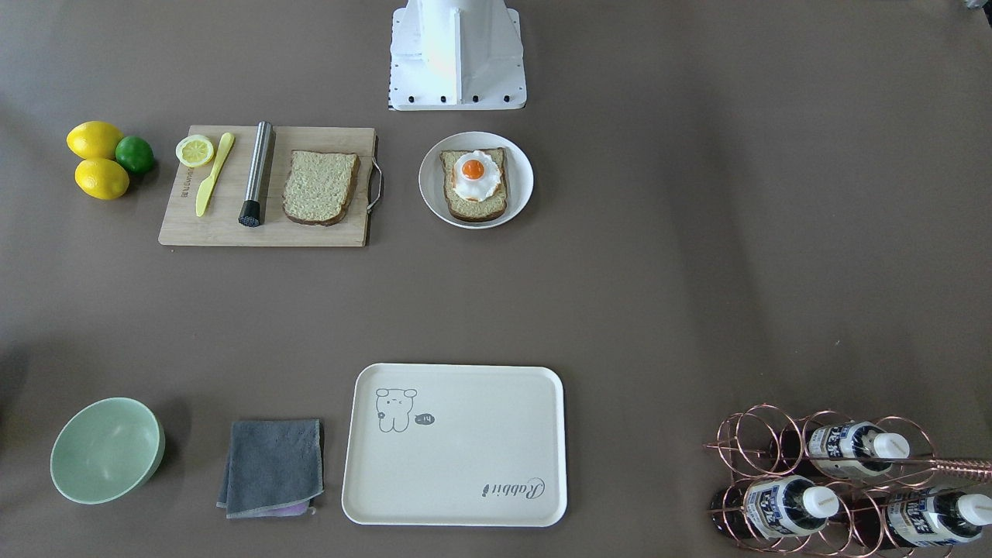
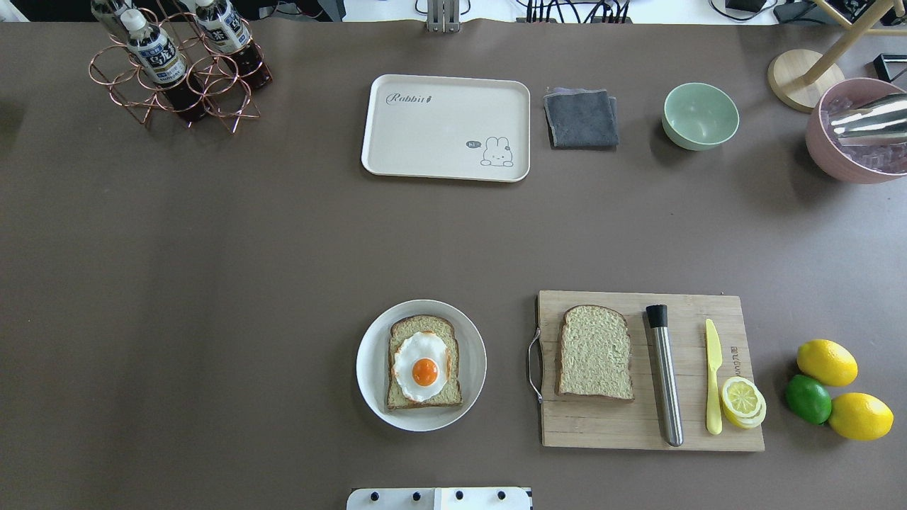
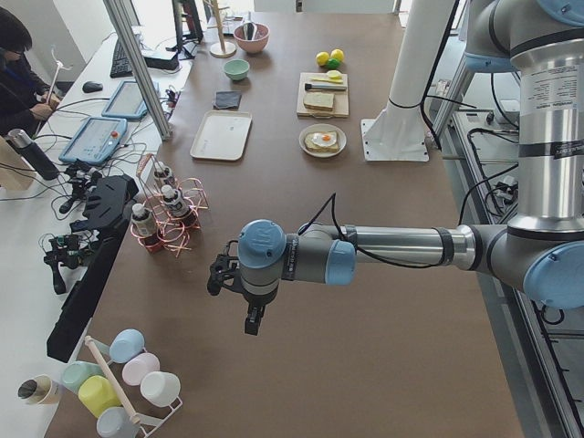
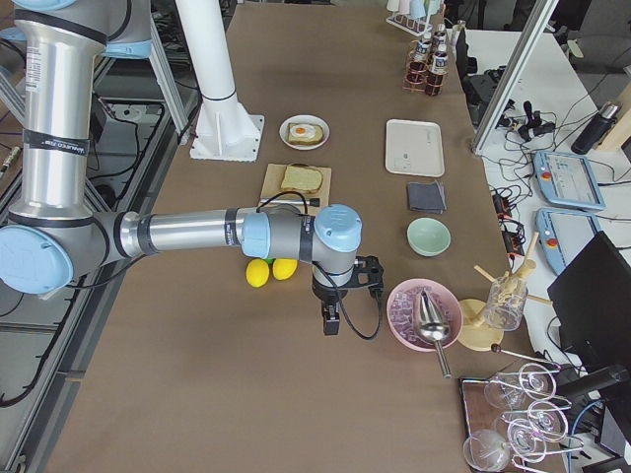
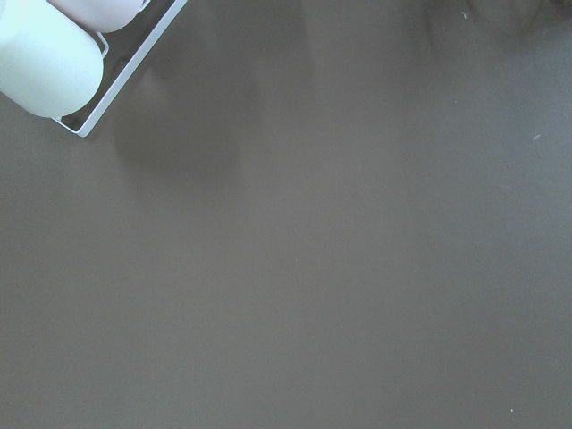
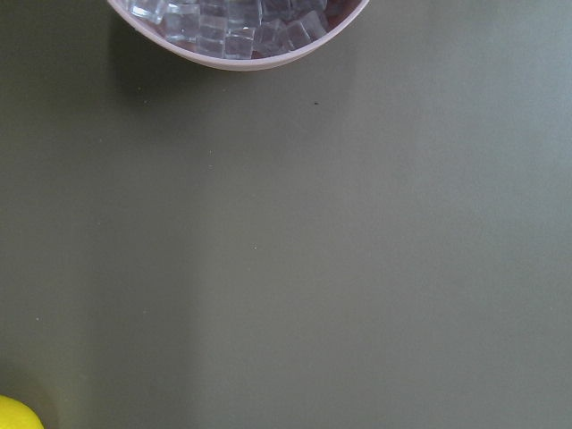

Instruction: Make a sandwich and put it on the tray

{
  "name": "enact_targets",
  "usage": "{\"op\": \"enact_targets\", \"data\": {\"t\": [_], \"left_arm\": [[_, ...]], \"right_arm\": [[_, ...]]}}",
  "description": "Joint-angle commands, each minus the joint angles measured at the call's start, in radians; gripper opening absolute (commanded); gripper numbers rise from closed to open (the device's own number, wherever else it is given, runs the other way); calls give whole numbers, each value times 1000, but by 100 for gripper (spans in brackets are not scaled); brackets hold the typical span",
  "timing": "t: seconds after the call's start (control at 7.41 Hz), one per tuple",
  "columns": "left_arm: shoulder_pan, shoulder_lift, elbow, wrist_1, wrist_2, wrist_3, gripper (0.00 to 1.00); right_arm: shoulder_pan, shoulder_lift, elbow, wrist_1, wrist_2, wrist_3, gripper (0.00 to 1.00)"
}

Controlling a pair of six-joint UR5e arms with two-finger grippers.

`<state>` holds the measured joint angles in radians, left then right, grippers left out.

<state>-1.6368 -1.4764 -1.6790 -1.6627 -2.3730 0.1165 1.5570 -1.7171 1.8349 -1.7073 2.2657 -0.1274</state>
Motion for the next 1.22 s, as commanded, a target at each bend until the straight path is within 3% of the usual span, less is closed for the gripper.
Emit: {"op": "enact_targets", "data": {"t": [0.0, 1.08], "left_arm": [[2, 1, -1, -6, 1, 3, 99], [0, -1, -10, -8, 1, 3, 99]], "right_arm": [[0, 1, 0, 0, 0, 0, 100], [3, -2, 0, 0, 0, 3, 100]]}}
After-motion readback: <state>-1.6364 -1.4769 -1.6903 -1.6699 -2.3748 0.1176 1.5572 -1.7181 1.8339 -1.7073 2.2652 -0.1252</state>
